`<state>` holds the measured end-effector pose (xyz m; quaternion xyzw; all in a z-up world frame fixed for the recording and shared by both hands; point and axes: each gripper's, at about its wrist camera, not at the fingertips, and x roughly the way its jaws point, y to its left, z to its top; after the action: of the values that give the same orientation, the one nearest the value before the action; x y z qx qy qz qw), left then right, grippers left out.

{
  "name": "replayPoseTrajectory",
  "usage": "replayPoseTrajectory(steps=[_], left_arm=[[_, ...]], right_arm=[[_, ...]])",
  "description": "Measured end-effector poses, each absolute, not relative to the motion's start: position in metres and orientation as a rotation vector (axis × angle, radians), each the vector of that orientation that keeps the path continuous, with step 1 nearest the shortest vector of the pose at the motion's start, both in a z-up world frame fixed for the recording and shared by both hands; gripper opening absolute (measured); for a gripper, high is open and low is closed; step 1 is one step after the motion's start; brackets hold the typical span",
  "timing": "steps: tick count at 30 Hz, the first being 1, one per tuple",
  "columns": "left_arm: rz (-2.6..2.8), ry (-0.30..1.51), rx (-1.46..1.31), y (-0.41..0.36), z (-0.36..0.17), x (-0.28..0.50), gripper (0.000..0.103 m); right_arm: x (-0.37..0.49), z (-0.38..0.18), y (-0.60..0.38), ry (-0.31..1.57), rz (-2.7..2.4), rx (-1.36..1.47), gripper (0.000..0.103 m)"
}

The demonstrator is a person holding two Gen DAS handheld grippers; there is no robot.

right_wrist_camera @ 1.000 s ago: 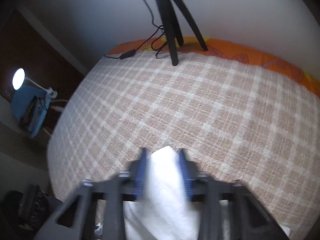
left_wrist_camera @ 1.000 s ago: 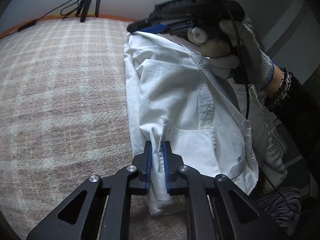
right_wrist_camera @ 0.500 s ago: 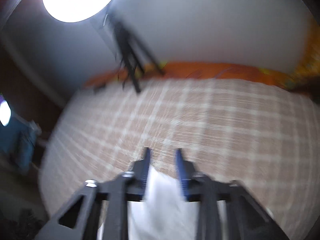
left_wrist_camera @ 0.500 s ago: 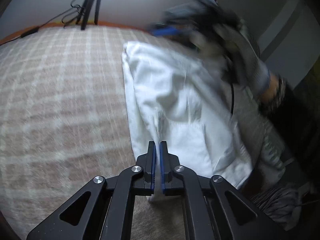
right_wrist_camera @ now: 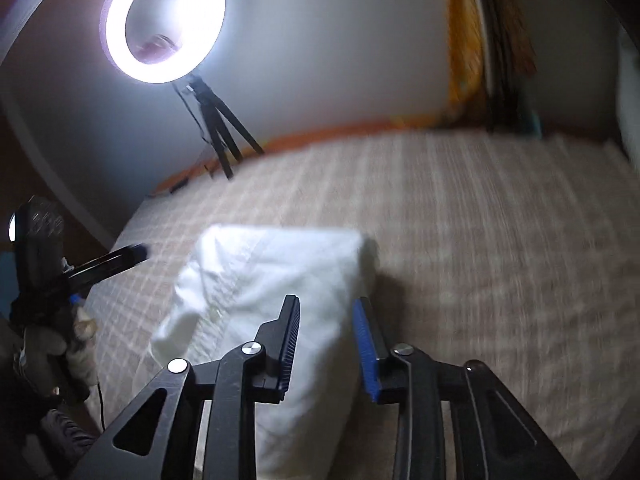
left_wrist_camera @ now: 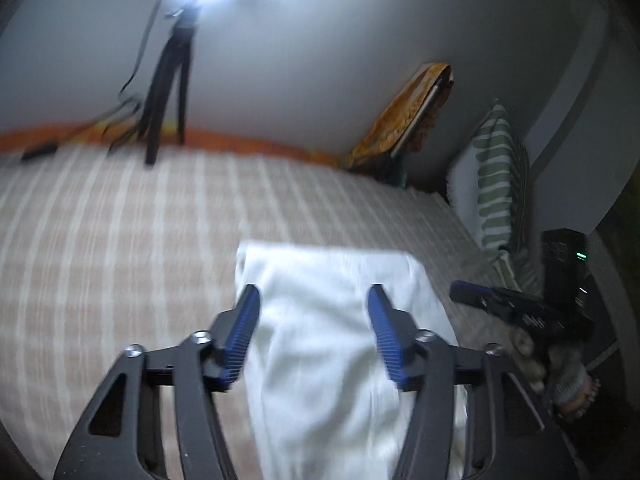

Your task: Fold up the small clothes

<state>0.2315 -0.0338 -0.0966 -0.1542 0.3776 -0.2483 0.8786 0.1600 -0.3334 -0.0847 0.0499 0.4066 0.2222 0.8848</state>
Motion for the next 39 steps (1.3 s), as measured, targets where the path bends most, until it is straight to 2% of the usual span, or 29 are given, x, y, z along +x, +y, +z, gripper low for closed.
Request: replayPoseTrajectory(steps=[3,6,9,11,12,13,15,17,18,19,21,22,24,31,37,38,39], left_arm=[[-0.511,0.793,-0.313,-0.051,-0.107,0.255,0.038],[-0.486,0.841,-0.237,-0.068,-0.127,0.267,0.038],[-0.417,0.883,-0.202,-0.067,-0.153,0.275,0.037],[-0.406,0.894,-0.226,-0.059,-0.167,0.277,0.030],[-0.400,0.889,-0.243,-0.053,-0.169,0.277,0.022],[-0.397,0.893,-0.254,-0.050,-0.169,0.276,0.018],[-0.391,0.895,-0.228,-0.047,-0.164,0.274,0.018],[-0.389,0.891,-0.213,-0.041,-0.156,0.266,0.019],[-0.392,0.891,-0.219,-0.036,-0.153,0.262,0.028],[-0.389,0.896,-0.237,-0.030,-0.150,0.258,0.044],[-0.397,0.926,-0.312,-0.016,-0.149,0.253,0.058],[-0.407,0.945,-0.342,-0.012,-0.150,0.249,0.059],[-0.426,1.008,-0.404,-0.004,-0.153,0.241,0.062],[-0.520,1.132,-0.627,0.015,-0.176,0.206,0.062],[-0.564,1.086,-0.671,0.013,-0.177,0.191,0.062],[-0.573,1.076,-0.669,0.012,-0.177,0.190,0.062],[-0.585,1.074,-0.663,0.009,-0.178,0.190,0.060]], right_arm=[[0.170,-0.081,-0.311,0.763,0.479,0.048,0.024],[0.193,-0.100,-0.289,0.786,0.458,-0.028,0.021],[0.214,-0.129,-0.297,0.871,0.400,-0.008,0.010],[0.222,-0.144,-0.313,0.910,0.396,0.072,0.000],[0.224,-0.147,-0.319,0.916,0.401,0.105,0.000],[0.224,-0.148,-0.323,0.921,0.401,0.121,0.000],[0.219,-0.140,-0.325,0.926,0.386,0.106,0.000],[0.210,-0.129,-0.330,0.934,0.366,0.106,0.011],[0.205,-0.124,-0.334,0.941,0.364,0.116,0.027],[0.197,-0.119,-0.339,0.949,0.376,0.134,0.035],[0.178,-0.114,-0.350,0.966,0.421,0.183,0.042],[0.170,-0.114,-0.353,0.981,0.448,0.208,0.052],[0.156,-0.120,-0.357,1.016,0.486,0.242,0.061],[0.122,-0.153,-0.380,1.112,0.594,0.424,0.062],[0.117,-0.172,-0.381,1.124,0.673,0.521,0.061],[0.118,-0.174,-0.381,1.125,0.687,0.536,0.060],[0.119,-0.175,-0.381,1.125,0.698,0.563,0.054]])
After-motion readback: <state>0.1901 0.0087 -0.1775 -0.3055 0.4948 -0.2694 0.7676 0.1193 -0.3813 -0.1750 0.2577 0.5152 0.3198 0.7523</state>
